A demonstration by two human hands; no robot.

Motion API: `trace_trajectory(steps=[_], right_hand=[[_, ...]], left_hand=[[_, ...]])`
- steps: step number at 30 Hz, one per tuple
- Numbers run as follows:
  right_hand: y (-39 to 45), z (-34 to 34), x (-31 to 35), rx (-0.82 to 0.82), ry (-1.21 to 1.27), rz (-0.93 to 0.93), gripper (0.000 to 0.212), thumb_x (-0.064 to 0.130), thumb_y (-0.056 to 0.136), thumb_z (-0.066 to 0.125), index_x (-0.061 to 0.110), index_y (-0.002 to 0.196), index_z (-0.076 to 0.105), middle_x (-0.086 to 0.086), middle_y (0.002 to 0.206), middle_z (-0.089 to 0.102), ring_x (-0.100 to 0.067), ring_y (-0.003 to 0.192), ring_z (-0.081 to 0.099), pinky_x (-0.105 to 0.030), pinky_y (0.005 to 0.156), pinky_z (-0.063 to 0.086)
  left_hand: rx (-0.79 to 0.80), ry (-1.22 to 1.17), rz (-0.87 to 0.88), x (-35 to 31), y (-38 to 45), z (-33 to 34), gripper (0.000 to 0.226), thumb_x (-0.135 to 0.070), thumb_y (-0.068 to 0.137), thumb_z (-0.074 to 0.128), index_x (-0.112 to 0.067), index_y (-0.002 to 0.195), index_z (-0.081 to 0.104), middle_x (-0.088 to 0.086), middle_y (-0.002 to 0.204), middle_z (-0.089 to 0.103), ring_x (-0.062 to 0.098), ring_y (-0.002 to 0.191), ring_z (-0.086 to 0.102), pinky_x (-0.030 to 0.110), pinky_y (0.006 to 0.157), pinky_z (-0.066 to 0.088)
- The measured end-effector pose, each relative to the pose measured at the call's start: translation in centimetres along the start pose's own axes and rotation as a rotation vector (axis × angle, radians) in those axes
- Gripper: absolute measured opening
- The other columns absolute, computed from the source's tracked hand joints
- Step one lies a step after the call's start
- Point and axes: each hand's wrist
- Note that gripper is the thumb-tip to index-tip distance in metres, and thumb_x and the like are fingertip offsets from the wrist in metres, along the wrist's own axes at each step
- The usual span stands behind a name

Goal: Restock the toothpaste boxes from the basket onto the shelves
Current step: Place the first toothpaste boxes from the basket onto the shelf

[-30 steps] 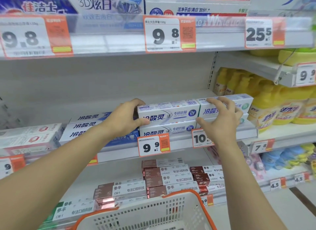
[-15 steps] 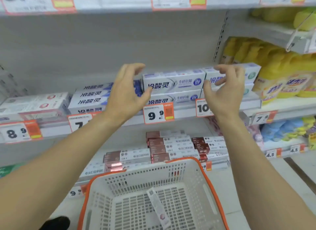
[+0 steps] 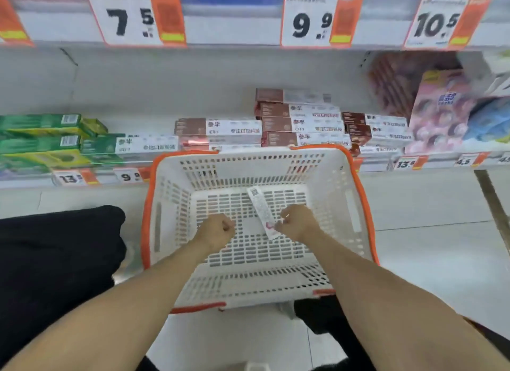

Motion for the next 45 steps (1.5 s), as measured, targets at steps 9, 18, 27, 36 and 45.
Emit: trace_trajectory(steps=[9,18,27,36,45], right_hand=[[2.3,6.1,-0.1,-0.011,-0.123,0.027,0.033,0.028,0.082,0.074,0.017,0.101,0.05,-0.002,0.102,0.064,-0.01,0.07,0.059,-0.022,0.049,0.046],[-4.2,-11.6,8.6,0.541,-0.309,-0.099,0.024,0.026,0.069,0.075,0.012,0.088,0.079,-0.009,0.101,0.075,-0.019,0.09,0.074,-0.033,0.077,0.062],[-14.5,-17.9,8.7,0.112,0.308,-0.35,0.023,0.022,0.089,0.072,0.011,0.109,0.072,-0.014,0.103,0.074,-0.024,0.087,0.07,-0.038,0.07,0.061],[-18.2,-17.4,10.7,0.182,0.737,-0.514,0.062,0.041,0.077,0.08,-0.001,0.12,0.067,-0.033,0.1,0.06,-0.035,0.082,0.055,-0.031,0.061,0.054],[-21.8,-15.2,19.2,0.266,0.353,-0.575,0.048,0.024,0.085,0.079,0.001,0.12,0.056,-0.013,0.105,0.074,-0.024,0.082,0.07,-0.031,0.063,0.057]], left_hand=[[0.039,0.045,-0.052,1.1,2.9,2.2,0.038,-0.016,0.094,0.063,-0.019,0.131,0.052,0.005,0.131,0.052,0.018,0.111,0.055,0.024,0.091,0.044],[0.517,0.204,0.174,-5.1,-0.6,-2.6,0.068,-0.058,0.074,0.078,-0.035,0.134,0.056,-0.008,0.137,0.059,0.016,0.125,0.056,0.042,0.111,0.043],[0.387,-0.227,0.263,-11.0,-9.3,-9.0,0.048,-0.049,0.087,0.07,-0.021,0.125,0.065,0.0,0.114,0.074,0.023,0.108,0.069,0.039,0.095,0.051],[0.232,-0.795,0.359,-11.7,-15.6,-20.0,0.033,-0.011,0.084,0.076,-0.011,0.116,0.071,0.019,0.123,0.069,0.032,0.111,0.067,0.051,0.098,0.053],[-0.196,-0.662,0.499,-11.7,-16.8,-25.8,0.022,-0.014,0.091,0.069,-0.013,0.113,0.067,0.008,0.102,0.077,0.023,0.096,0.073,0.036,0.084,0.057]])
Point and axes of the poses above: each hand's wrist, its own y-axis towards the middle knuckle, its own z-axis out of the palm, x = y × z
